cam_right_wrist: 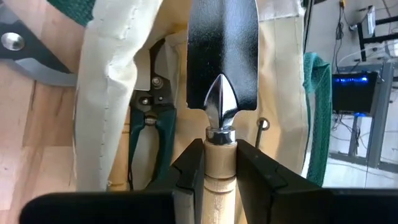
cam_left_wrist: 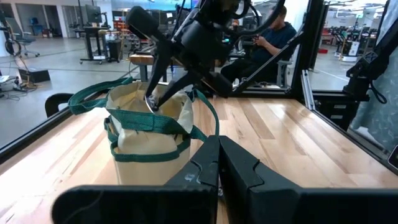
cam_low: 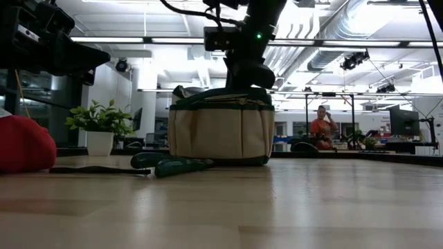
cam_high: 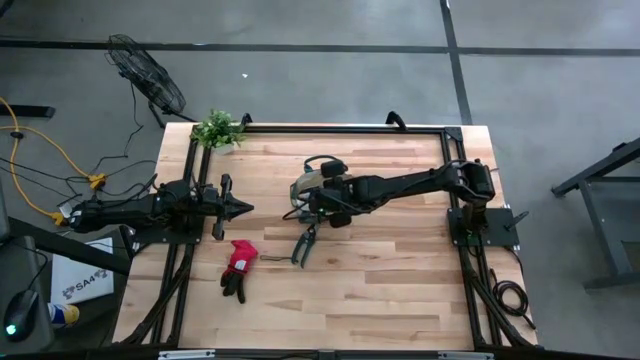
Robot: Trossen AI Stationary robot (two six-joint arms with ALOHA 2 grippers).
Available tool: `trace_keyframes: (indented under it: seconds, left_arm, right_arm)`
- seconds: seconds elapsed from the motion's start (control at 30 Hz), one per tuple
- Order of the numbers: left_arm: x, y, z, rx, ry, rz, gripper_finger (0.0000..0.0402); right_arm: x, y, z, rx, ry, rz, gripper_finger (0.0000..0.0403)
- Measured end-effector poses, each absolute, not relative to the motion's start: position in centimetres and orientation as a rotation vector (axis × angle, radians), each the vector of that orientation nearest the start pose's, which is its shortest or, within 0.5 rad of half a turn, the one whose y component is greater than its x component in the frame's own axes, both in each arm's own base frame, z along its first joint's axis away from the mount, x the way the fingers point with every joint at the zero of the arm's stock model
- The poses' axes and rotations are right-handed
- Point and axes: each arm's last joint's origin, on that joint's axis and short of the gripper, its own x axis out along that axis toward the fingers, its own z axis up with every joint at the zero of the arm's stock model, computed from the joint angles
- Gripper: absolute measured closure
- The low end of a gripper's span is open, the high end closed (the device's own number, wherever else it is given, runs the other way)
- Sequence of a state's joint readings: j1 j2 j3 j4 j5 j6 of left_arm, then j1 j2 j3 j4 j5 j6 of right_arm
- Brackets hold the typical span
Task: Pick & Place Garden tools in Gardening bag
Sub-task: Put the brown trowel into the gardening bag
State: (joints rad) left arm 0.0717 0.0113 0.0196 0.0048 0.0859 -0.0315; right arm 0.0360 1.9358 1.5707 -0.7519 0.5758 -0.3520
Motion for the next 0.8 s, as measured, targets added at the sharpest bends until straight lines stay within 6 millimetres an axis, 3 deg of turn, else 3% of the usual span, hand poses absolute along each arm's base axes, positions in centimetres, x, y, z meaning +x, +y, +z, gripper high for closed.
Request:
trace_keyframes:
  seconds: [0.8]
  left_arm:
    - [9.7,0.4,17.0,-0.03,-0.013,-0.014,0.0401]
  right_arm:
    - [40.8,-1.3,22.8,-0.551,1.171,-0.226,0.0341]
